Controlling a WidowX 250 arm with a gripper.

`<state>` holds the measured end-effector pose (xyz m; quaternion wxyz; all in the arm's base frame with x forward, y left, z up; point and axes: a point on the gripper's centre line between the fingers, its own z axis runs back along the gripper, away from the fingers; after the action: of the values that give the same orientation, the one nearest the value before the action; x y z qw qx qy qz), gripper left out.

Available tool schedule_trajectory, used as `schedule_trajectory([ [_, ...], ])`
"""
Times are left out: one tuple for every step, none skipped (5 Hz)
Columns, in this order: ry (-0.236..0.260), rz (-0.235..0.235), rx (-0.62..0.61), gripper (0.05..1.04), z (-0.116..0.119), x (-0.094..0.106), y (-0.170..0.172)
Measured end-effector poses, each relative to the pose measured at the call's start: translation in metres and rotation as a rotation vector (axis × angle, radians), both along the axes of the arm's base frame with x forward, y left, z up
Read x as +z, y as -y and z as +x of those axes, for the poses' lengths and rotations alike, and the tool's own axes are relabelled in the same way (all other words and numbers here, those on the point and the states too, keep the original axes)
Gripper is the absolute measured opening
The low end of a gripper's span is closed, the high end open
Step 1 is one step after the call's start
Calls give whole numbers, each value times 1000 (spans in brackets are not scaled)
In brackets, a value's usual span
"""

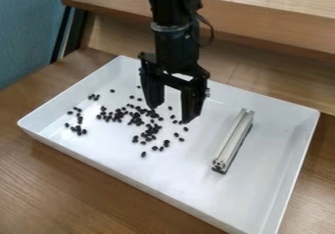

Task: Sweep into pile

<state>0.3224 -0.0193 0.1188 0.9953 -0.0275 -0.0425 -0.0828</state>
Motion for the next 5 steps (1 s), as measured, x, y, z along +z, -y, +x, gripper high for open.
schedule_trajectory([
  [-31,-5,7,999,0,-10,1],
  [-4,-39,19,999,18,-13,15],
  [20,-74,59,999,27,-18,23],
  [46,-89,105,999,35,-20,35],
  [67,-61,184,999,36,-20,48],
])
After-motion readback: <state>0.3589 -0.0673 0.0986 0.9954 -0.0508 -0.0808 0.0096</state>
